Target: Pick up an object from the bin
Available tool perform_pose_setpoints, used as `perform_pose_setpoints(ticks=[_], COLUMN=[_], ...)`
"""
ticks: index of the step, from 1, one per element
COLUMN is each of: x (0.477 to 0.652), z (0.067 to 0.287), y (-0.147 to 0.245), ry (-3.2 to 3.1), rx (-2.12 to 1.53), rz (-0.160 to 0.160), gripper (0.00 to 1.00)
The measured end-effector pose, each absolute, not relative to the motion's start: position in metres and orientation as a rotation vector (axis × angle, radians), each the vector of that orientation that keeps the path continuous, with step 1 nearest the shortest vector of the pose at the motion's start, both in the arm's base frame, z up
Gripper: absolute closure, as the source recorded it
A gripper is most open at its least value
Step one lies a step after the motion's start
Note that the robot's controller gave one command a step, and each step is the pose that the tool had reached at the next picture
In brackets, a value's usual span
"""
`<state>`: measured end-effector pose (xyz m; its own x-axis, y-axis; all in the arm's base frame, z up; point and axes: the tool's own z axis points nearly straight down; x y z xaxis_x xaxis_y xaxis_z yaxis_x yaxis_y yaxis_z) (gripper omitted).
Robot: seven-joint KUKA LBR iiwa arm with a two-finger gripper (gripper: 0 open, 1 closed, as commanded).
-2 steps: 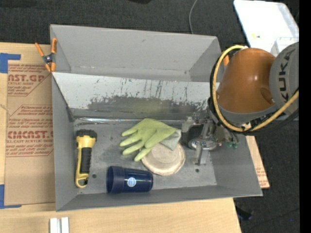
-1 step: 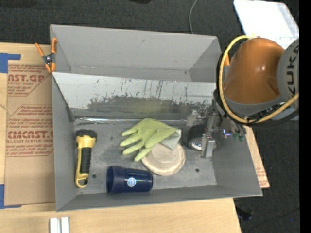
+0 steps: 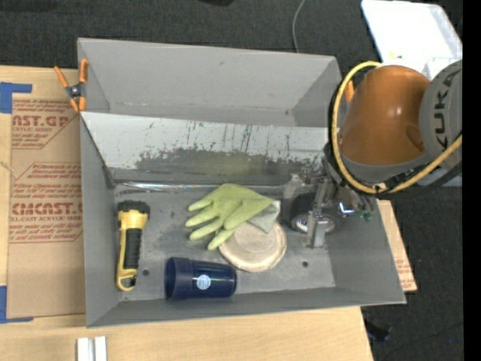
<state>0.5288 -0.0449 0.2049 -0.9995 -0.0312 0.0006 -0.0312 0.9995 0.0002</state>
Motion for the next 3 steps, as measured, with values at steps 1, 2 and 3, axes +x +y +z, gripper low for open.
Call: perform_pose_setpoints(ticks=[1, 2, 3], x=[0.538, 0.531, 0.529], z=[0.207, 0.195, 0.19], y=[-0.052, -0.059, -0.061], ry=[-3.147, -3.144, -3.143], rx=[0.091, 0.093, 0.078], rz=[0.002, 0.001, 0.001], gripper=[0.0, 0.0, 0.0])
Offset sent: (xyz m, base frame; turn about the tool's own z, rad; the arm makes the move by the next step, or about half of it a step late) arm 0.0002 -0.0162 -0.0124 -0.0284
